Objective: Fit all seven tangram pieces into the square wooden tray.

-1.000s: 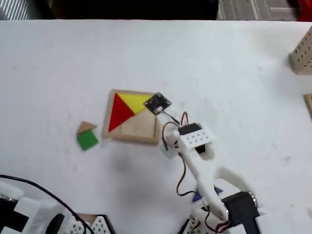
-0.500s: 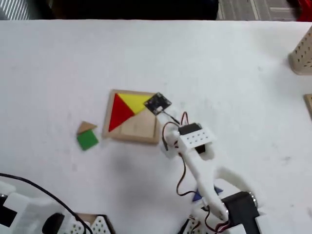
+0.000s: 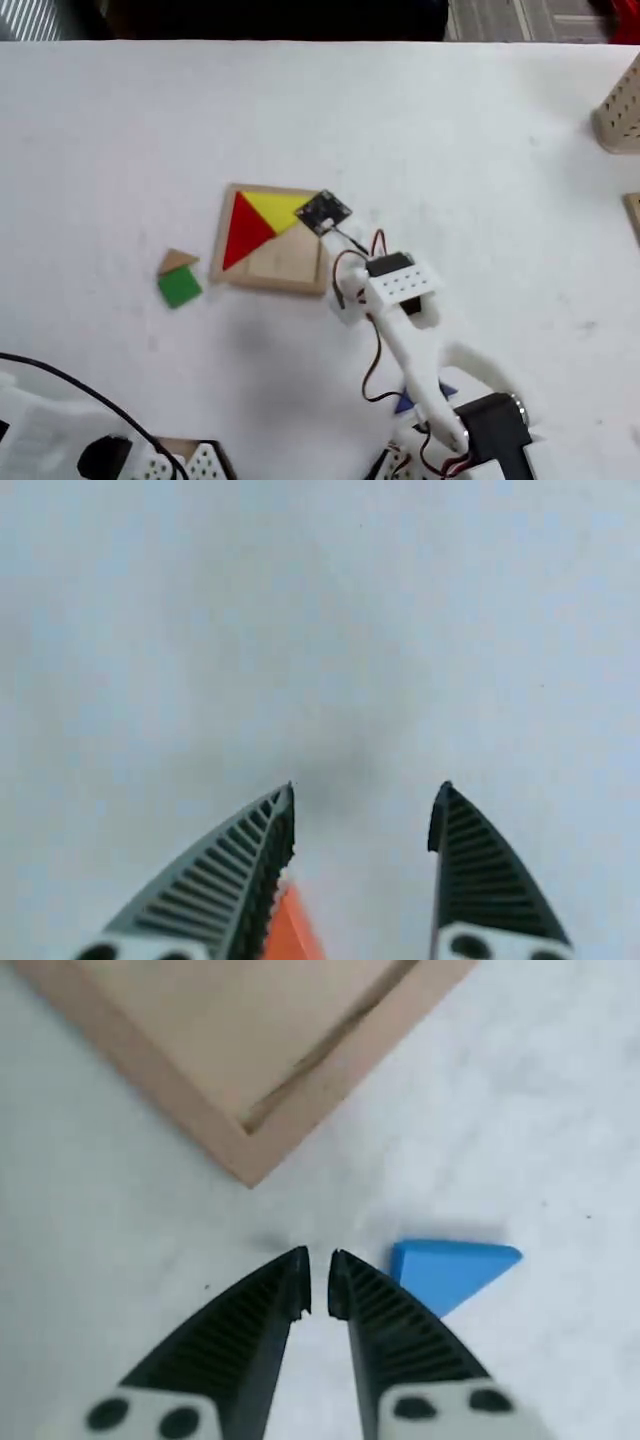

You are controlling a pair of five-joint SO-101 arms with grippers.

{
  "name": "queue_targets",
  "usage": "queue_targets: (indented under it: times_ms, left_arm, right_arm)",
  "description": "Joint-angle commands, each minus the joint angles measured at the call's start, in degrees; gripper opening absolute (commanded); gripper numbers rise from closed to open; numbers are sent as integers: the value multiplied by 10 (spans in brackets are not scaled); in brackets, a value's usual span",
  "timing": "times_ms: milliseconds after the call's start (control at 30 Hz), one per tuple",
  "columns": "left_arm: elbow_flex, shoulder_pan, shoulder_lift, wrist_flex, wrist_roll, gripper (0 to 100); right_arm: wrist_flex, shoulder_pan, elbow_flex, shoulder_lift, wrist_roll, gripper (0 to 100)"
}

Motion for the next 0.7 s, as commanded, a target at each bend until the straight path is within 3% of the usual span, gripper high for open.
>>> queue_targets:
  times_ms: [0, 267, 667]
  left_arm:
    - [-16, -4, 22, -8, -4, 234]
    - [-13, -4, 78, -4, -4, 234]
    - [-23, 38, 51, 84, -4, 237]
  right_arm:
    - [-6, -4, -2, -4, 7, 48]
    - [-6, -4, -2, -4, 8, 49]
    - [-6, -4, -2, -4, 8, 49]
